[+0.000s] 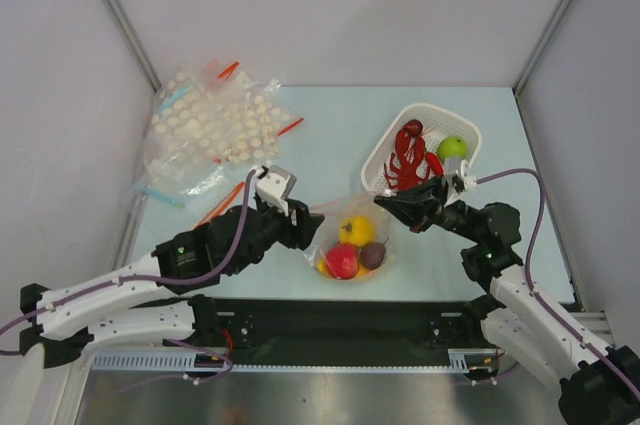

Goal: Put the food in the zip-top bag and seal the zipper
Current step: Zip the zipper food storage bag at the center of the board, then place the zipper food storage bag at the center of the board, then reset both arms

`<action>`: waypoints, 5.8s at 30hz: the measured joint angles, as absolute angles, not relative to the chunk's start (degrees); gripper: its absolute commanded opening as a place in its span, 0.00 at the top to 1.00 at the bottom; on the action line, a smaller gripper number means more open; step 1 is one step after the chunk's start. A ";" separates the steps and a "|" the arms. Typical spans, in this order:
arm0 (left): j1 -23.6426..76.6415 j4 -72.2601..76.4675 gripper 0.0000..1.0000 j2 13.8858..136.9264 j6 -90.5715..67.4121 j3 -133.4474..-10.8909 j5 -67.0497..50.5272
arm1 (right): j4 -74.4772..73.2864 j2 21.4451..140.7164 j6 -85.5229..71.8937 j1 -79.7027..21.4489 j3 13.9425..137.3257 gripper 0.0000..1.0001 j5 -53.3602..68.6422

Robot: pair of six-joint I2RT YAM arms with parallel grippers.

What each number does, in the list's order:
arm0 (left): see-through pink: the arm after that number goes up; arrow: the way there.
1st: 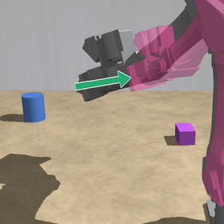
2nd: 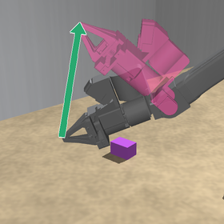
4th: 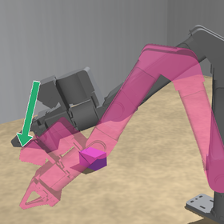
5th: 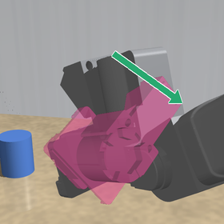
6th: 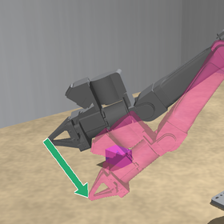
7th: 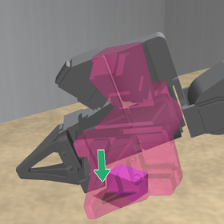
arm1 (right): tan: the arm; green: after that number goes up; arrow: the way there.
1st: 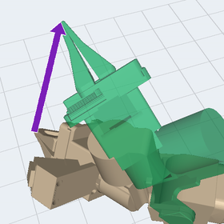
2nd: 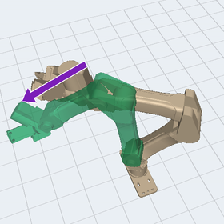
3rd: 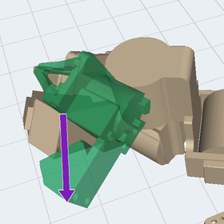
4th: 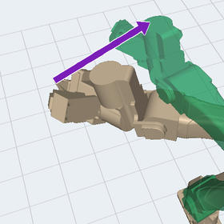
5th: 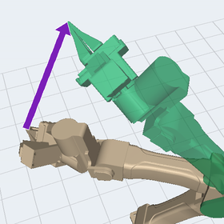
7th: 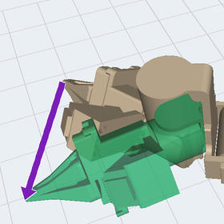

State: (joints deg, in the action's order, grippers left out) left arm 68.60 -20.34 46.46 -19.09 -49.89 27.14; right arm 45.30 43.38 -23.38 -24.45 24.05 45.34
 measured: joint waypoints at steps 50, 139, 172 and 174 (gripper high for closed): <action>67.29 -14.74 0.72 56.16 22.61 -60.71 -7.31 | 18.55 48.62 -3.18 -42.70 35.59 1.00 44.64; 43.35 -17.72 0.40 72.07 5.26 -68.01 -3.99 | 4.78 32.36 -24.71 -29.43 28.73 0.08 -28.86; 38.30 2.13 0.00 45.87 1.45 -51.40 39.46 | -16.12 12.38 -41.89 -28.97 35.64 0.00 -63.66; 38.30 2.22 0.00 45.87 1.58 -51.37 39.46 | -16.21 12.78 -42.06 -28.97 35.64 0.00 -63.81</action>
State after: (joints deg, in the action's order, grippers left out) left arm 38.30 2.22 45.87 1.58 -51.37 39.46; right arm -16.21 12.78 -42.06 -28.97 35.64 -63.81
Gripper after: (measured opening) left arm 0.996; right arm 0.995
